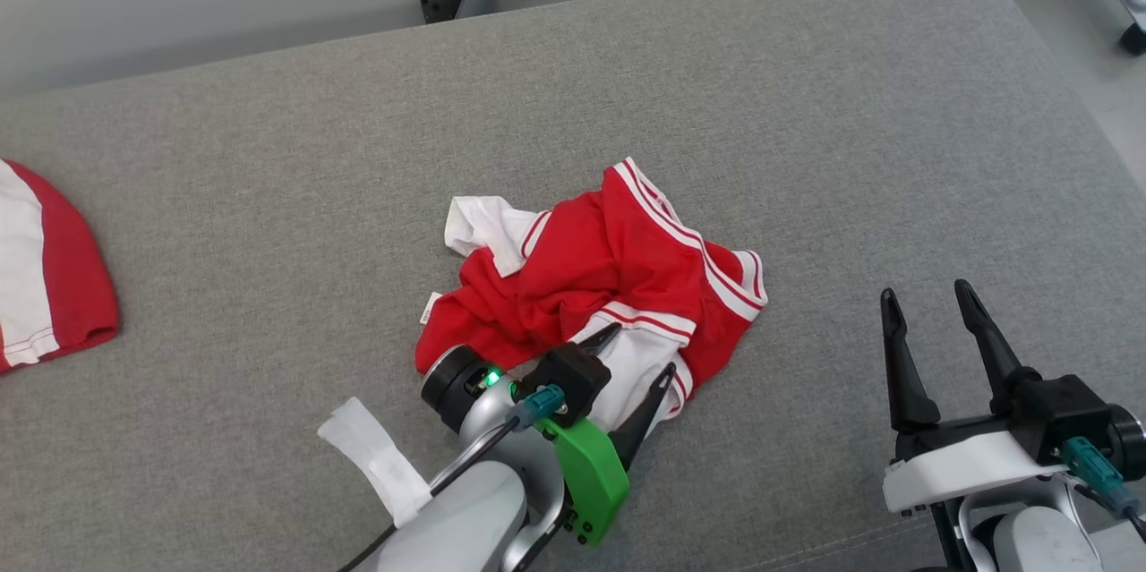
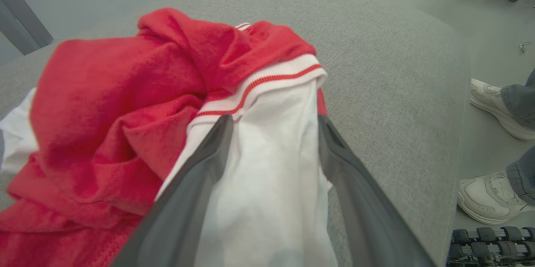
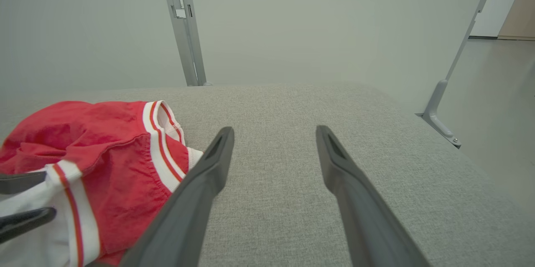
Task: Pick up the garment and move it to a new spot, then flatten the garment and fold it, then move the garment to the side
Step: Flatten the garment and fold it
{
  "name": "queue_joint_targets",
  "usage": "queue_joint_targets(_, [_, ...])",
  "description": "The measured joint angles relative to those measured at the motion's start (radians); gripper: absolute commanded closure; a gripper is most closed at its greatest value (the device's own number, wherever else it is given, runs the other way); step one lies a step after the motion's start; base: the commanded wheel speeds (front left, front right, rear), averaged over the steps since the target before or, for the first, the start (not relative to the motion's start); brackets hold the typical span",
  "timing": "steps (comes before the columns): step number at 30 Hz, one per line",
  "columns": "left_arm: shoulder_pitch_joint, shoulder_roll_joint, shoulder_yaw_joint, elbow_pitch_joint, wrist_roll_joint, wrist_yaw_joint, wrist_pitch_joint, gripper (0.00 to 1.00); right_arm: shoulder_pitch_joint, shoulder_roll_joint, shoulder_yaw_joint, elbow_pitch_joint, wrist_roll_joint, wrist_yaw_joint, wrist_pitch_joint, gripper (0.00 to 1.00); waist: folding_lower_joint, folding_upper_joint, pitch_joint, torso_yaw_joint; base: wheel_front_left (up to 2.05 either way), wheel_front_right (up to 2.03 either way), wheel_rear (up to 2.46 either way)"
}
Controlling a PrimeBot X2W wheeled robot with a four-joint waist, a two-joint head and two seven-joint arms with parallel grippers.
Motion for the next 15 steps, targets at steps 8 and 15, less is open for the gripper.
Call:
queue_joint_targets(8, [-0.013,-0.004,-0.026,0.063,-0.009,0.005,-0.021,1.00,0.001,0.000,0.007,0.013,0.001,0.000,0.000,0.00,0.0000,0.0000,-0.021,-0.004,0.00,0.00,0.00])
queue_joint_targets(15, [-0.016,-0.006,-0.024,0.068,-0.065,0.002,-0.039,1.00,0.004,0.000,0.008,0.014,0.004,0.000,0.000,0.00,0.0000,0.0000,-0.032,-0.001,0.00,0.00,0.00])
